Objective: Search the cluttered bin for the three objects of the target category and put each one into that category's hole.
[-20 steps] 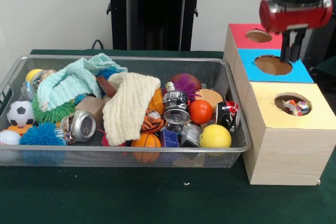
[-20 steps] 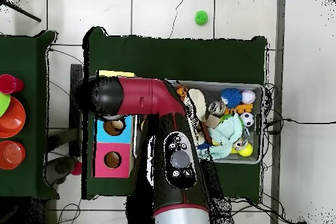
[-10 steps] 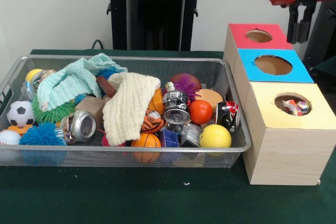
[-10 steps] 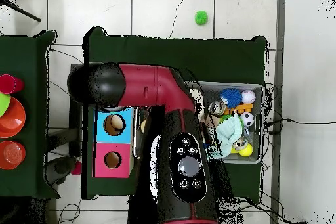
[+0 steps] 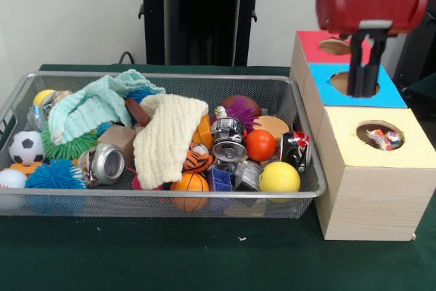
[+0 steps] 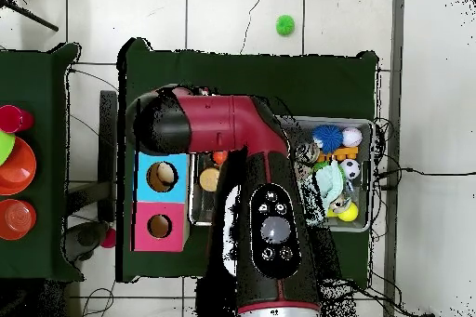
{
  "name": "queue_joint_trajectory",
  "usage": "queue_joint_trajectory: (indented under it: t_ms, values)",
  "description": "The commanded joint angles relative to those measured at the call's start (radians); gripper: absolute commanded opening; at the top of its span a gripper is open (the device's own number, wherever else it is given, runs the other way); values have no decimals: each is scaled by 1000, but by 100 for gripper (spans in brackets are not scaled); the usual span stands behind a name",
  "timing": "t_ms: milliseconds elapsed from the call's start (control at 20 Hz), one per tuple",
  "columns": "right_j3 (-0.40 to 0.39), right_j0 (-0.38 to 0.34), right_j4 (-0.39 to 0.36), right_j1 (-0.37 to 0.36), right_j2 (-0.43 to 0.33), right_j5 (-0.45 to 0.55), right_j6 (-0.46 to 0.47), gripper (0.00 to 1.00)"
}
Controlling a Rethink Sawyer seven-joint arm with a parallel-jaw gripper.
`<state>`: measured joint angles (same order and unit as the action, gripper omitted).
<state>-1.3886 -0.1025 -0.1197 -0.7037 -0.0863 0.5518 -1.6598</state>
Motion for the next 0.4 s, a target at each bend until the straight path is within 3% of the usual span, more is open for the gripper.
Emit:
queue_joint_trajectory:
  t_ms: [50, 400]
  values:
    - [15, -56, -124, 97, 12, -66, 7, 0]
    - [-15, -141, -168, 102, -67, -146, 72, 0]
